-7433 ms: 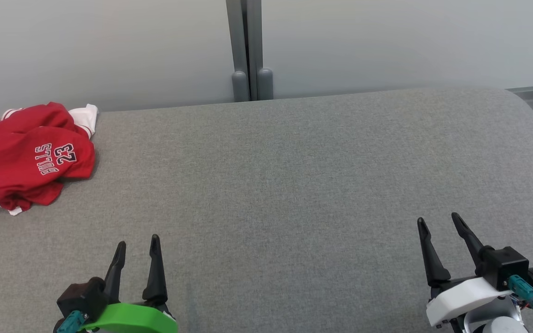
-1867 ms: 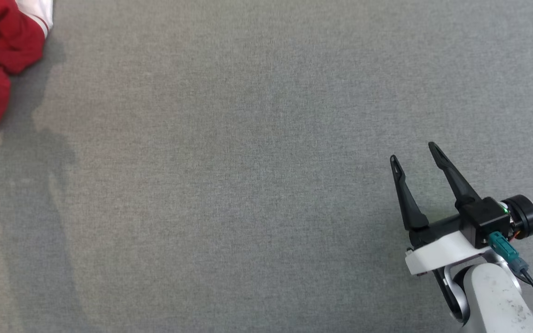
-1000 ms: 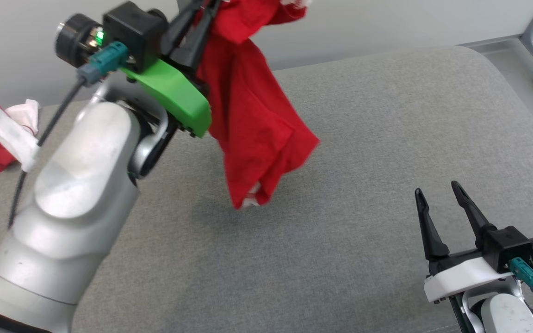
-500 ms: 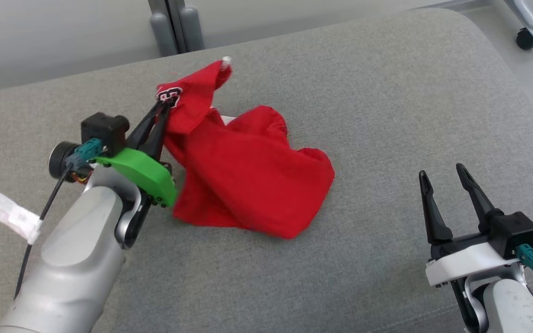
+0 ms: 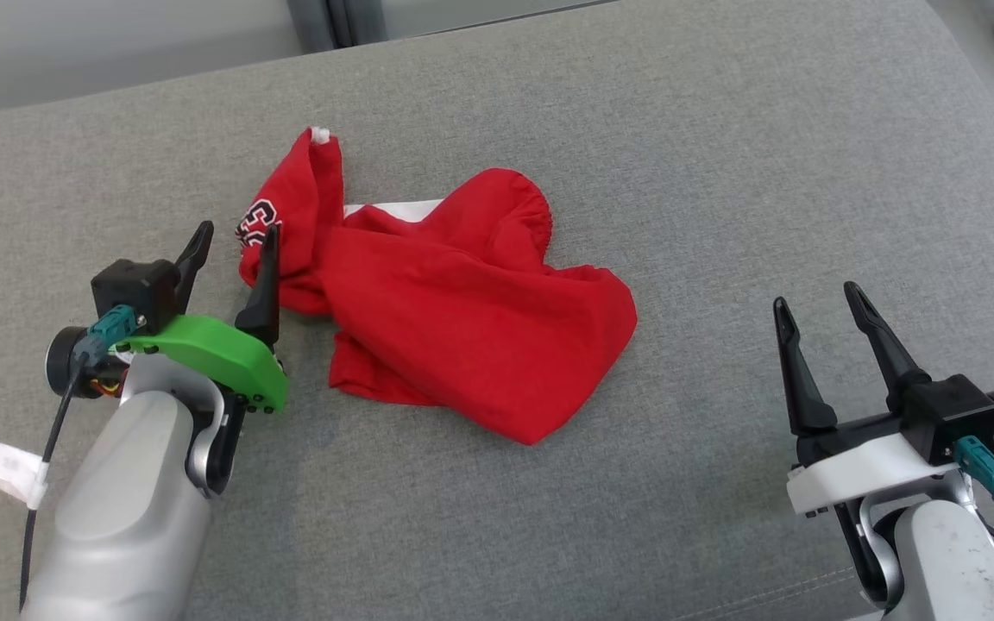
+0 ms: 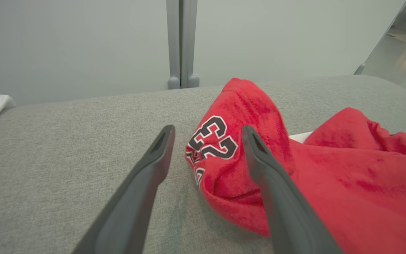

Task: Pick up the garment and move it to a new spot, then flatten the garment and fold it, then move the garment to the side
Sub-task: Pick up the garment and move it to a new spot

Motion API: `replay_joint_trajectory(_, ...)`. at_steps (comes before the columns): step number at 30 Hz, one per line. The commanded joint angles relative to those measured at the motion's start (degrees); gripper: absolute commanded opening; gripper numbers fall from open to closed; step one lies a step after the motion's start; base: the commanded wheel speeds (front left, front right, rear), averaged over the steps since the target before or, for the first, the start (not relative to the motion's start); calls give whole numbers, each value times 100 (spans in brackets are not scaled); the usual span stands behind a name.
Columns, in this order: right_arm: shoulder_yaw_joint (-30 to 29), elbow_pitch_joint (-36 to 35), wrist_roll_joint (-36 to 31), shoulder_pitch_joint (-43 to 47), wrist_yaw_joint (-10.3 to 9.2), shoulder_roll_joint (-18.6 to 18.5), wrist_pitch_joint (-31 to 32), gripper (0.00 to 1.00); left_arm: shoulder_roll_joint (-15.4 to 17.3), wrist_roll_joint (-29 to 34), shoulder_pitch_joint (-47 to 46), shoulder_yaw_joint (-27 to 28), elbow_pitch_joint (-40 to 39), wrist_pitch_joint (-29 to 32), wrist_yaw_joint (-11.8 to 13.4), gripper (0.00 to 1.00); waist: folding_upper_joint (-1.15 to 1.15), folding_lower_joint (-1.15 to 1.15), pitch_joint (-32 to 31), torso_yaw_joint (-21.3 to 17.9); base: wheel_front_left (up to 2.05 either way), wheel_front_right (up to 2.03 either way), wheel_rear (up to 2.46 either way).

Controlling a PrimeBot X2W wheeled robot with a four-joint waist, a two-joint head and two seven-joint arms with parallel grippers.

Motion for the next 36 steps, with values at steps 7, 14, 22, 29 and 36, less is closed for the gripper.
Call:
replay_joint_trajectory(7, 10, 36, -151, 38, -6, -22, -2, 100, -243, 435, 736, 723, -562, -8, -48, 100, 0, 0, -319, 174, 0, 0, 0)
replay_joint_trajectory(14, 9, 86, -228, 246, -6, -22, -2, 100, -579, 884, 1680, 1241, -1262, -8, -71, 100, 0, 0, -805, 312, 0, 0, 0)
replay_joint_trajectory(22, 13, 193, -250, 592, -6, -22, -2, 100, -816, 1165, 2728, 1496, -1858, -8, -75, 100, 0, 0, -1403, 434, 0, 0, 0)
replay_joint_trajectory(29, 22, 223, -189, 819, -6, -22, -2, 100, -974, 1269, 3361, 1811, -2291, -7, -76, 100, 0, 0, -1601, 496, 0, 0, 0)
replay_joint_trajectory(36, 71, 312, -96, 998, -6, -22, -2, 100, -1062, 1329, 3748, 1874, -2548, -8, -77, 100, 0, 0, -1654, 506, 0, 0, 0)
